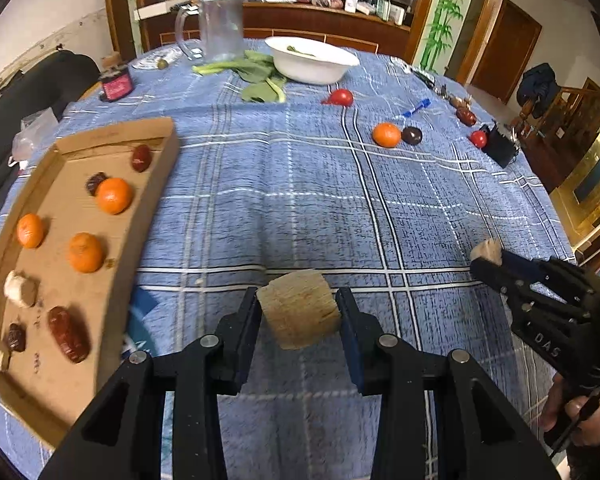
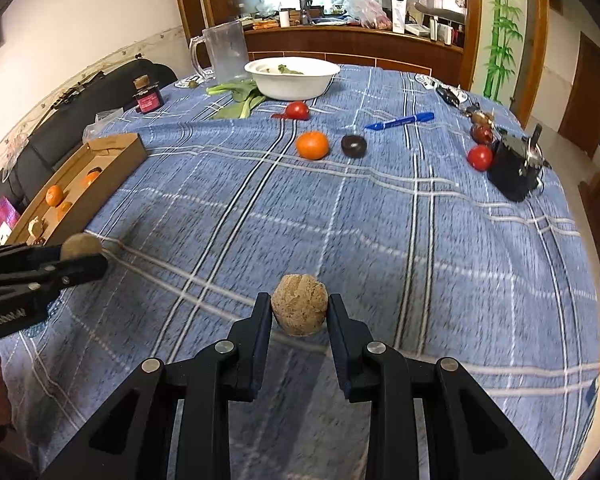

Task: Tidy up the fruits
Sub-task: 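Grasp a round tan bun with the right tool while the left tool grasps a square bun, then carry both buns over the cardboard tray and lower them inside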

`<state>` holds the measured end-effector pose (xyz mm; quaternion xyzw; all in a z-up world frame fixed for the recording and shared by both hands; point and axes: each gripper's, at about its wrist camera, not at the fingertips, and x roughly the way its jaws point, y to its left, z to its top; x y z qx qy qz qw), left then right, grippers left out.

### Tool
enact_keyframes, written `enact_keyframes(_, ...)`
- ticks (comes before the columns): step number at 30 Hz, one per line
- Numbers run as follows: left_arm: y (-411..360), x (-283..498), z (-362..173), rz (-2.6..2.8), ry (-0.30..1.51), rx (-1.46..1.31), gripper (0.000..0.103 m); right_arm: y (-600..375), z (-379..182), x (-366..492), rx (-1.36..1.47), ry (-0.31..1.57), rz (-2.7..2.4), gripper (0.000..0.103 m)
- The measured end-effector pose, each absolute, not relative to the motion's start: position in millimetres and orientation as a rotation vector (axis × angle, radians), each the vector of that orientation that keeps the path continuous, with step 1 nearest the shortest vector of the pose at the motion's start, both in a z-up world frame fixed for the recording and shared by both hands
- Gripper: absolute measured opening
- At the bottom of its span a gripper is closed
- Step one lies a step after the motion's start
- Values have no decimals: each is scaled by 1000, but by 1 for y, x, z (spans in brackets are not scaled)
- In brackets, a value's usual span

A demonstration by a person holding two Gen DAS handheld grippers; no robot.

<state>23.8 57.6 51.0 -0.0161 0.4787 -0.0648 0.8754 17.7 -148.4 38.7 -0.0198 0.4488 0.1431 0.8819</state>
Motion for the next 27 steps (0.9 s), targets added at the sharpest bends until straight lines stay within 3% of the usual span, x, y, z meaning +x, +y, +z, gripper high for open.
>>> enact_keyframes(27,169,-11,89,19,890,-140,37,-31,67,25,-136,898,428,30)
